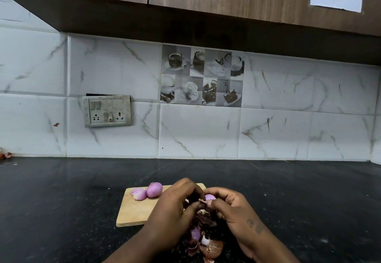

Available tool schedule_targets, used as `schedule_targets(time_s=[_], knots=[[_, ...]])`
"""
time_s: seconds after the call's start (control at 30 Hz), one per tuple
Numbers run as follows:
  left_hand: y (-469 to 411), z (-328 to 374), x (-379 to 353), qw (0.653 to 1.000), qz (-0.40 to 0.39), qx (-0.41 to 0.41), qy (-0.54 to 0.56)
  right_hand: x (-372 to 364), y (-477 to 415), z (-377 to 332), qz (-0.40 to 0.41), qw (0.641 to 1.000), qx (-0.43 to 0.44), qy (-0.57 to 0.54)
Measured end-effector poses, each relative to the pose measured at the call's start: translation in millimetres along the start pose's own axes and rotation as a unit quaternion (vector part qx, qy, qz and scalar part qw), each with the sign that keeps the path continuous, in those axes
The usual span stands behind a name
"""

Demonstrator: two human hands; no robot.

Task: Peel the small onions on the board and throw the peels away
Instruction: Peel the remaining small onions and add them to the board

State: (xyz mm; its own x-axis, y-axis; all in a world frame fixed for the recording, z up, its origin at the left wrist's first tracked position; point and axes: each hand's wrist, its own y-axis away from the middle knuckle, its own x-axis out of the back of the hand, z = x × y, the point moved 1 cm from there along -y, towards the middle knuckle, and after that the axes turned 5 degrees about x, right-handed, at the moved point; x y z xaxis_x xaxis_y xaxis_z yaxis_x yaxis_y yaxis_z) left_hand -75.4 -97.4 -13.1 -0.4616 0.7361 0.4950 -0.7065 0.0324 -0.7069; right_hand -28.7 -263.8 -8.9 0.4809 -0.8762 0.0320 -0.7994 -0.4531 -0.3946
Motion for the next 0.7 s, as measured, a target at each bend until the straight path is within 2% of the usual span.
schedule_targets(time_s=[0.13, 0.2, 0.4, 0.57, 0.7], knots=[[1.2, 0.9, -3.4, 0.999, -0.016, 0.009, -0.051, -3.3, -2.9, 4.0, 0.002, 0.994, 0.043, 0.103], [2.1, 3.9, -4.2, 0.998, -0.029, 0.014, -0.056, -3.8, -2.7, 4.2, 0.000, 0.992, 0.052, 0.116], [-0.8, 8.6, -1.9, 0.995, -0.022, -0.047, -0.084, -6.0, -2.2, 4.2, 0.007, 0.999, -0.024, -0.024], [-0.5, 5.5, -3.5, 0.992, -0.022, -0.080, -0.098, -3.0, -2.2, 6.4, 0.007, 0.999, -0.050, -0.012], [0.7, 8.0, -3.2, 0.987, -0.006, -0.117, -0.107, -2.4, -2.2, 4.7, 0.000, 0.996, -0.063, -0.065]])
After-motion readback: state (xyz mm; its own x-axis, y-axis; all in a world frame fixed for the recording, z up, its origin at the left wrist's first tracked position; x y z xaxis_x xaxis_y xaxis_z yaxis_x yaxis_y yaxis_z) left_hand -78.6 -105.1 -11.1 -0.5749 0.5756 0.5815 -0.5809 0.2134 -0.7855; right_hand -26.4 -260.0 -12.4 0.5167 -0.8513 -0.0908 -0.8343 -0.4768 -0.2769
